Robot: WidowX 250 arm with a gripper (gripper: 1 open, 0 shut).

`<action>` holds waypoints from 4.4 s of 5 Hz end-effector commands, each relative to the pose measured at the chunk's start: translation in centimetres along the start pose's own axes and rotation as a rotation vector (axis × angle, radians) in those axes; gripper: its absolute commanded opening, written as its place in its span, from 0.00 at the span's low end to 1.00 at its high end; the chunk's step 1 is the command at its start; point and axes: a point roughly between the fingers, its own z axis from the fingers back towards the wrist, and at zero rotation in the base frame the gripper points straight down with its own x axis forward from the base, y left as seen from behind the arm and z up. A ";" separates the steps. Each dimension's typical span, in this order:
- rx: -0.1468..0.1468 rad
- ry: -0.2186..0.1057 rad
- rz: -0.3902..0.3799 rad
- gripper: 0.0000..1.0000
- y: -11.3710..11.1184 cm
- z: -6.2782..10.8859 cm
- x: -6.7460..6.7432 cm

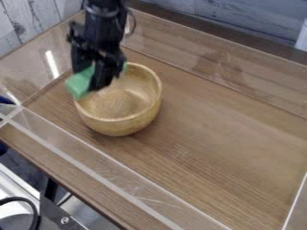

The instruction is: Put the green block in the brown bowl

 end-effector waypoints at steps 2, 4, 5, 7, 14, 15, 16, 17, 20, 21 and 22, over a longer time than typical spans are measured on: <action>0.043 -0.059 -0.042 0.00 -1.1 -1.8 1.5; 0.011 -0.100 -0.048 1.00 -1.7 -1.9 2.5; -0.025 -0.138 -0.032 1.00 -1.7 -0.2 2.6; -0.051 -0.160 -0.008 1.00 -1.4 2.9 3.3; -0.165 -0.190 -0.025 1.00 -1.5 0.1 2.8; -0.173 -0.188 -0.028 1.00 -1.1 -0.1 3.0; -0.175 -0.178 -0.031 1.00 -1.0 0.1 3.0; -0.175 -0.166 -0.034 1.00 -0.8 0.2 3.1; -0.150 -0.161 -0.052 1.00 -0.5 -1.0 4.0; -0.135 -0.163 -0.045 1.00 -0.3 -1.1 4.2; -0.120 -0.165 -0.039 1.00 -0.1 -1.1 4.5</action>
